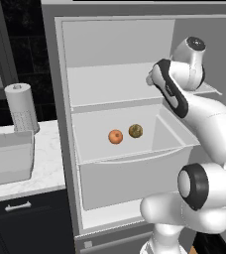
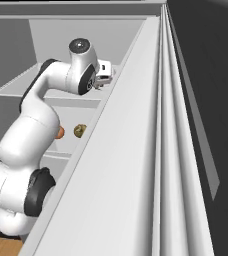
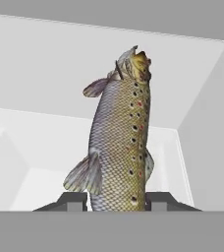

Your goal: Place one onion and one fish in each tupperware on the nearby counter, to pack two identical lunches.

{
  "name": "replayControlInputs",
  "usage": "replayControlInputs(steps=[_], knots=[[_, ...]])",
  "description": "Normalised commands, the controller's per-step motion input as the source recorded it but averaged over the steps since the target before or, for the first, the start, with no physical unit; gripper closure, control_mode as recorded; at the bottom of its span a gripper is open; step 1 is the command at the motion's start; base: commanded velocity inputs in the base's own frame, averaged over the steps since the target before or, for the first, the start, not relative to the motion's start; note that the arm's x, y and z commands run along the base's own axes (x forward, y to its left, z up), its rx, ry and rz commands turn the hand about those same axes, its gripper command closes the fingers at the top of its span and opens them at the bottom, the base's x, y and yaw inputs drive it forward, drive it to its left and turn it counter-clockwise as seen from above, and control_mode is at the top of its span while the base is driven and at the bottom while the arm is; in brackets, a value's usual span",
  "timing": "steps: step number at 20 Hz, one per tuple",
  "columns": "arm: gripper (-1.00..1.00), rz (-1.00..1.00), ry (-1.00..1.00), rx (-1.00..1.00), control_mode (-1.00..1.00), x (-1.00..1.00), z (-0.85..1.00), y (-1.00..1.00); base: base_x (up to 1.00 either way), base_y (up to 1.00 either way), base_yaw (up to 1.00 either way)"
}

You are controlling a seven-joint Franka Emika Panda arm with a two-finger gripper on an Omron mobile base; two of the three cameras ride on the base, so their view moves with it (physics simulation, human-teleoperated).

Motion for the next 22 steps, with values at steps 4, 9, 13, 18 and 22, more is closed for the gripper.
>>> replayControlInputs(steps=[4, 9, 13, 18, 22], knots=[[1.00, -0.08, -0.13, 0.00, -1.00, -1.00, 0.02, 0.14, 0.00, 0.00, 0.00], [1.00, -0.12, 0.01, 0.00, -1.00, -1.00, 0.00, 0.15, 0.00, 0.00, 0.00], [1.00, -0.08, 0.20, 0.00, -1.00, -1.00, 0.12, 0.09, 0.00, 0.00, 0.00], [1.00, -0.03, 0.06, 0.00, -1.00, -1.00, 0.00, 0.02, 0.00, 0.00, 0.00], [1.00, -0.01, -0.04, 0.01, -1.00, -1.00, -0.16, 0.17, 0.00, 0.00, 0.00]])
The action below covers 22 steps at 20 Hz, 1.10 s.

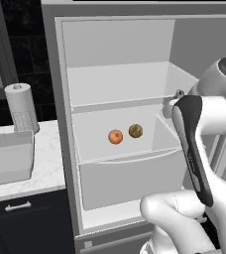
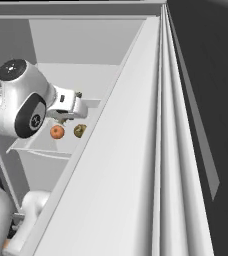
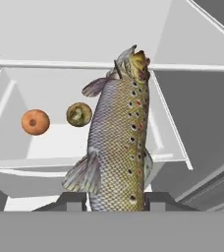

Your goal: Place one onion and one fish in each tupperware on the nearby counter, to pack two identical lunches.

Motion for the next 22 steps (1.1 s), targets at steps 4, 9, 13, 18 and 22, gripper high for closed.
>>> replayControlInputs(steps=[4, 9, 13, 18, 22], knots=[[1.00, 0.00, 0.00, 0.05, -1.00, -1.00, -0.13, 0.16, 0.00, 0.00, 0.00], [1.00, 0.00, 0.00, 0.06, 1.00, -0.80, -0.24, 0.22, -0.20, 0.08, 0.00], [1.00, 0.00, 0.00, 0.00, 1.00, 0.00, 0.00, 0.00, -0.95, 0.75, 0.00], [1.00, 0.00, 0.00, 0.00, 1.00, 0.00, 0.00, 0.00, -0.31, 1.00, 0.00], [1.00, 0.00, 0.00, 0.00, 1.00, 0.00, 0.00, 0.00, 0.04, 1.00, 0.00]])
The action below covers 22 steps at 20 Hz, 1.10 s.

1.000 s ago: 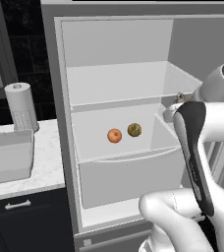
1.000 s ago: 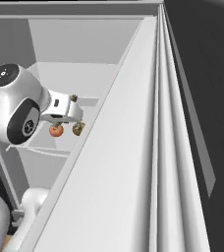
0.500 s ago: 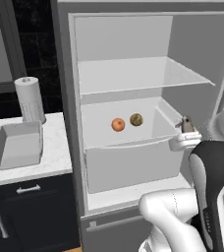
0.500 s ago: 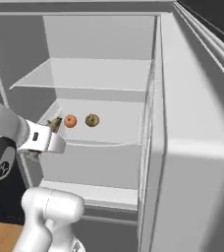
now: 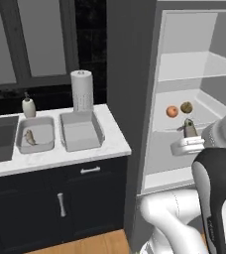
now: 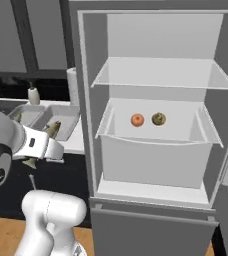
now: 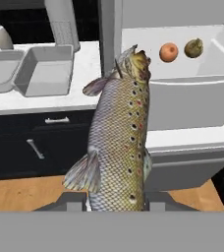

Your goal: Place one onion and one fish in each tupperware on the nearby counter, to pack two identical lunches.

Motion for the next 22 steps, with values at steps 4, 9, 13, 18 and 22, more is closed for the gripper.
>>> replayControlInputs(steps=[4, 9, 13, 18, 22], knots=[[1.00, 0.00, 0.00, 0.00, 1.00, 0.00, 0.00, 0.00, 0.22, 1.00, -0.02], [1.00, 0.00, 0.00, 0.00, 1.00, 0.00, 0.00, 0.00, 0.83, 1.00, -0.09], [1.00, 0.00, 0.00, 0.00, 1.00, 0.00, 0.00, 0.00, 0.65, -0.03, -0.01], [1.00, 0.00, 0.00, 0.00, 1.00, 0.00, 0.00, 0.00, 0.69, -0.10, 0.00], [1.00, 0.00, 0.02, 0.00, -1.00, 0.31, -0.11, 0.10, 0.31, 0.10, 0.00]])
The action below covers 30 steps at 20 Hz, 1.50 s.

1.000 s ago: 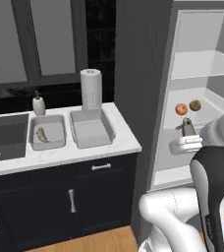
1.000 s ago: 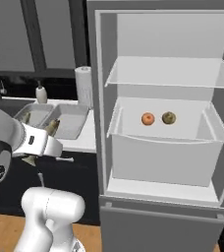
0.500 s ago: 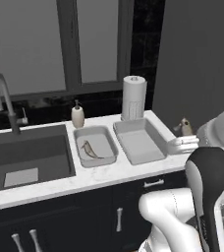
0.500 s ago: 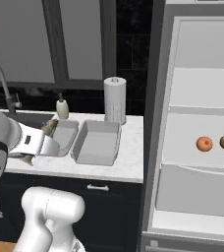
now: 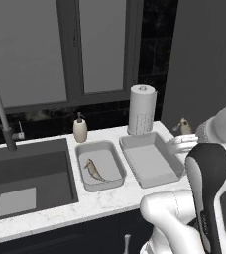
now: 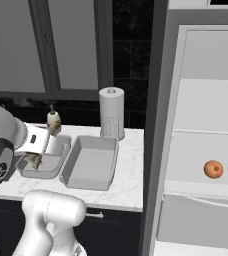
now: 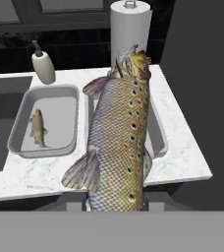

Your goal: Place one onion and one fish in each tupperware on the nearby counter, to pack two identical lunches.

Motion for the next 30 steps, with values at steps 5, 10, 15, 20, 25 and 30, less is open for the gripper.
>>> replayControlInputs(steps=[5, 10, 15, 20, 25, 30], knots=[[1.00, 0.00, 0.15, 0.00, -1.00, 0.66, -0.62, 0.02, 0.00, 0.00, 0.00], [1.00, 0.00, 0.15, 0.00, -1.00, 0.64, -0.81, 0.02, 0.00, 0.00, 0.00], [1.00, 0.01, 0.03, 0.00, -1.00, 0.66, -0.69, 0.00, 0.00, 0.00, 0.00], [1.00, 0.00, 0.08, 0.00, -1.00, 0.75, -0.64, 0.00, 0.00, 0.00, 0.00], [1.00, 0.00, 0.13, 0.00, -1.00, 0.74, -0.68, 0.00, 0.00, 0.00, 0.00], [1.00, 0.00, 0.07, 0.00, -1.00, 0.53, -0.51, 0.00, 0.00, 0.00, 0.00]])
